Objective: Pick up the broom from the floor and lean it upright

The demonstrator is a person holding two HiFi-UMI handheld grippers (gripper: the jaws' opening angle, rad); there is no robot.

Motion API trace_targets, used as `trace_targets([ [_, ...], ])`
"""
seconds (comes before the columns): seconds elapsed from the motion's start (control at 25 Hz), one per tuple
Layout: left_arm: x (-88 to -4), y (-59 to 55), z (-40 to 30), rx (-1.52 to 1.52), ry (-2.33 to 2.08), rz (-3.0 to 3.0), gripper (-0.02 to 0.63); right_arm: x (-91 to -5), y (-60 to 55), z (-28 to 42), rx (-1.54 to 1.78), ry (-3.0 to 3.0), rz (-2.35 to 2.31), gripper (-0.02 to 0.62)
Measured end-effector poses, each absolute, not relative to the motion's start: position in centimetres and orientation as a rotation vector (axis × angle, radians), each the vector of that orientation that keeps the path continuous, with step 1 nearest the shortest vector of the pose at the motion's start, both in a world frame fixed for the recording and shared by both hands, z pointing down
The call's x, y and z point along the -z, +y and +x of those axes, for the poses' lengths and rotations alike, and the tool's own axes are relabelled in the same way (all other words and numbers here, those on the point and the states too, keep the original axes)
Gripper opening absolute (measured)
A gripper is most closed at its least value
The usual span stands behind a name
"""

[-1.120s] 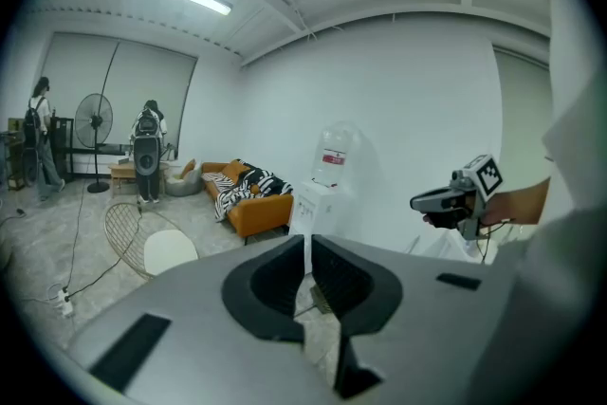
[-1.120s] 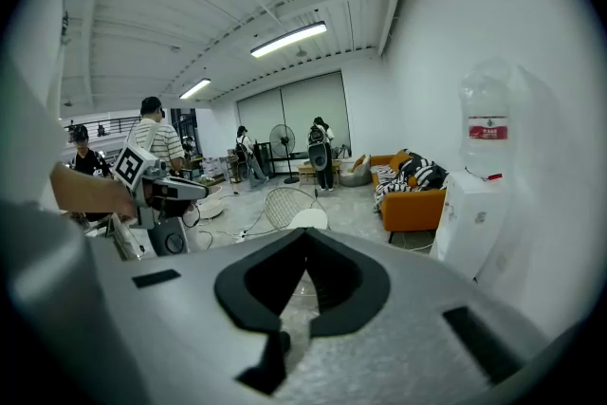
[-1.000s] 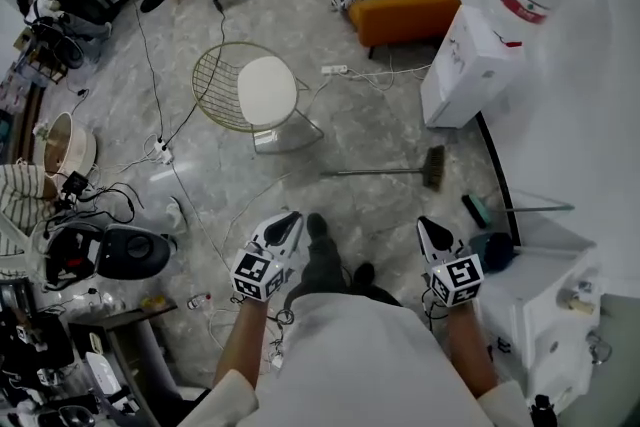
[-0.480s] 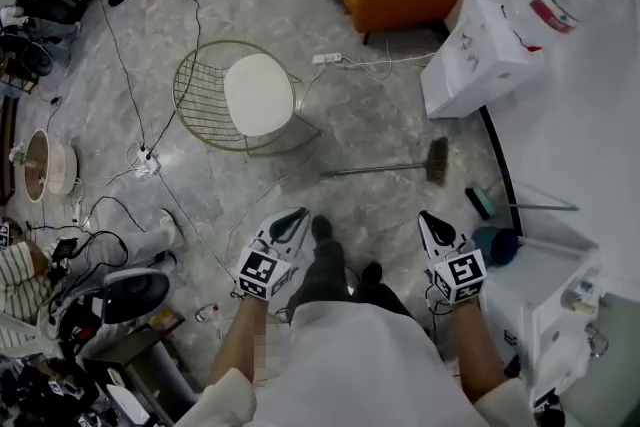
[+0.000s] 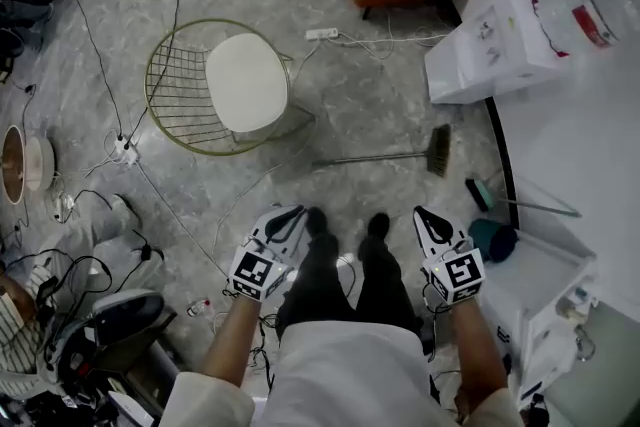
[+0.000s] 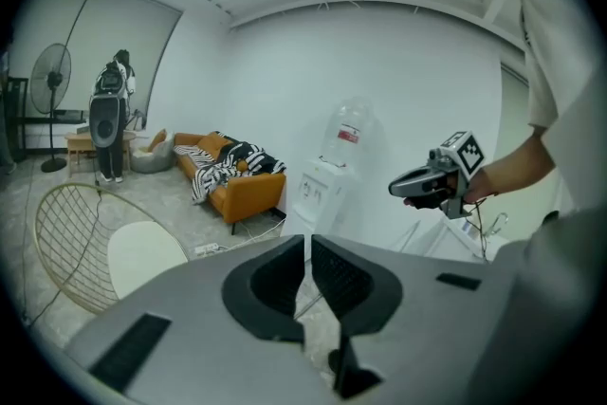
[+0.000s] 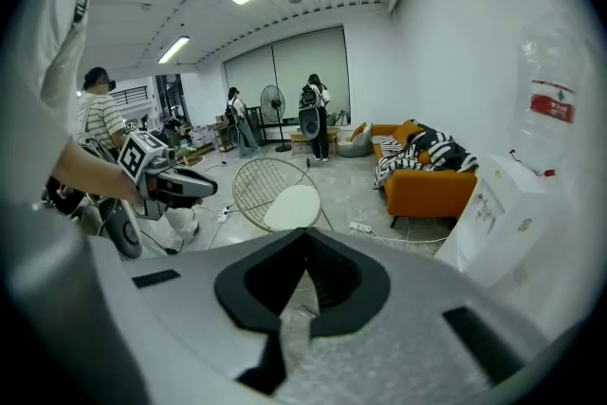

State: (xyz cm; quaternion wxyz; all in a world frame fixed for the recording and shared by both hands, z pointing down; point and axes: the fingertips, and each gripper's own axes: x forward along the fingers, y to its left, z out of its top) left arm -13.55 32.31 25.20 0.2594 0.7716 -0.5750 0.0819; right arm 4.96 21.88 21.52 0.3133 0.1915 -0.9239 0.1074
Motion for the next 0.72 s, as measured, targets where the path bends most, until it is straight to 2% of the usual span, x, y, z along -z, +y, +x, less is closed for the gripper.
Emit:
trace_targets([
  [0.32,-34.6,28.2,-13.1,-0.215,-1.584,2.05,0.023,-32.5,16.6,1.3,-0.288,-2.409,0.313,0.002],
  [0.72,-50.3,24.5,-13.2,-0.196,-1.641,1.924,0.023,-49.7,12.0,-4.5,-0.286,-2.397,0.04,0.002],
])
